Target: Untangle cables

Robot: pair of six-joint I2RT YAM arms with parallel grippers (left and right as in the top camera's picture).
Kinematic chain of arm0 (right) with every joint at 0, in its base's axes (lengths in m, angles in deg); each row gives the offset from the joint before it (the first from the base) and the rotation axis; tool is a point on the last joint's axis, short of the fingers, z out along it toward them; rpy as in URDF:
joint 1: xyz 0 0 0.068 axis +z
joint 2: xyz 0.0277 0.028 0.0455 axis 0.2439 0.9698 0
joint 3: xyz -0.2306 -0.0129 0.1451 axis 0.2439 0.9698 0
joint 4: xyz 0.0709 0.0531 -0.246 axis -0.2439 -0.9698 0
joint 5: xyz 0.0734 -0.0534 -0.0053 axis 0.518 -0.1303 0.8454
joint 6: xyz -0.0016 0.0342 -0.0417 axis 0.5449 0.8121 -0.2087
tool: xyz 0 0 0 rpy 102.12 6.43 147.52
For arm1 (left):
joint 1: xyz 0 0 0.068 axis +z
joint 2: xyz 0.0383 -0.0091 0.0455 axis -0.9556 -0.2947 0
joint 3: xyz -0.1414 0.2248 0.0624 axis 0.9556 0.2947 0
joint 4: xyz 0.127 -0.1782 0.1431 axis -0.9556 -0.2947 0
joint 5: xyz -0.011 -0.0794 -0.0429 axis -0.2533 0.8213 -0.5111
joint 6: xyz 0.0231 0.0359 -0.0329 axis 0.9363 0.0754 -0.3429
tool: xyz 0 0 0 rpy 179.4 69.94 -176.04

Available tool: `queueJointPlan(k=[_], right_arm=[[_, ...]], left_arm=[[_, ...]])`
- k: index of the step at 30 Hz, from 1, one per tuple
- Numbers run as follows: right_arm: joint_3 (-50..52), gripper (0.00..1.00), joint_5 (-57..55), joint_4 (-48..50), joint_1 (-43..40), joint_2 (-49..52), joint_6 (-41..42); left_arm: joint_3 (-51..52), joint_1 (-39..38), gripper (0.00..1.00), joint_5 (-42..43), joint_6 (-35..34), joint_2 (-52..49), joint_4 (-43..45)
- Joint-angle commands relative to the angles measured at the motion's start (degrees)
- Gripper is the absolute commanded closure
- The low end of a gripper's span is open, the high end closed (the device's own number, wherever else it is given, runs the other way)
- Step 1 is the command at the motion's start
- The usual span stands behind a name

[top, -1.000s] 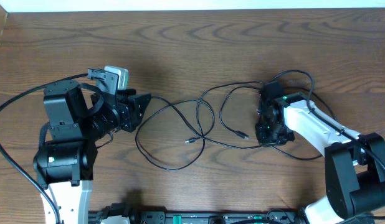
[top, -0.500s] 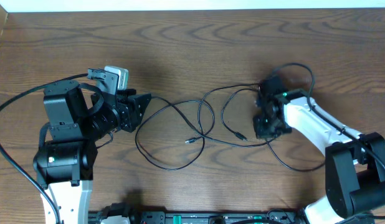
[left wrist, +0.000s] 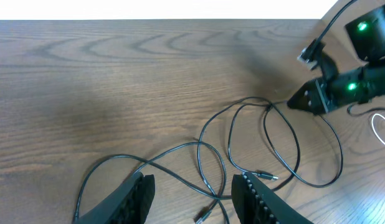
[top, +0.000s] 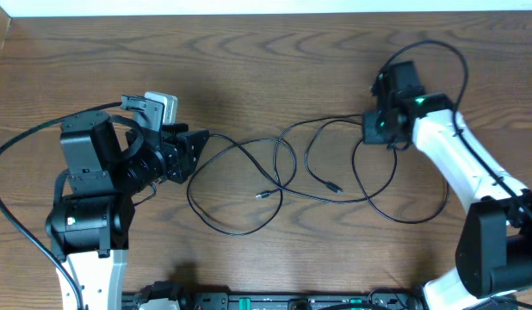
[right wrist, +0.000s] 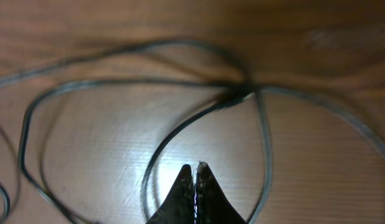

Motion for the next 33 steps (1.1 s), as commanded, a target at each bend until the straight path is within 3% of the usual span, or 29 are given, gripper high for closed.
queueJointPlan(k=[1, 2, 4, 5, 11, 20, 33], right_arm=[[-1.5, 0.98, -0.9, -0.1, -2.2, 0.3, -0.7], [-1.5, 0.92, -0.8, -0.3, -2.7, 0.3, -0.7], [-1.5, 0.57, -0.9, -1.1, -3.3, 0.7, -0.8], [-1.4, 0.47, -0.9, -1.4, -3.4, 0.9, -1.1], [-1.3, 0.25, -2.1, -0.9, -3.3, 3.2, -0.3], [-1.3, 0.25, -3.2, 1.4, -3.3, 10.4, 1.6], [-1.3, 0.24, -1.7, 4.3, -3.3, 13.2, 1.6]], left_arm=[[-0.2, 0.0, 0.54, 0.5, 0.7, 0.5, -0.1], [-0.2, 0.0, 0.54, 0.5, 0.7, 0.5, -0.1], [-0.2, 0.0, 0.54, 0.5, 0.7, 0.5, -0.1], [-0.2, 0.0, 0.54, 0.5, 0.7, 0.5, -0.1], [-0.2, 0.0, 0.54, 0.5, 0.7, 0.5, -0.1], [-0.2, 0.0, 0.54, 0.5, 0.8, 0.5, -0.2], [-0.2, 0.0, 0.54, 0.5, 0.8, 0.5, -0.2]])
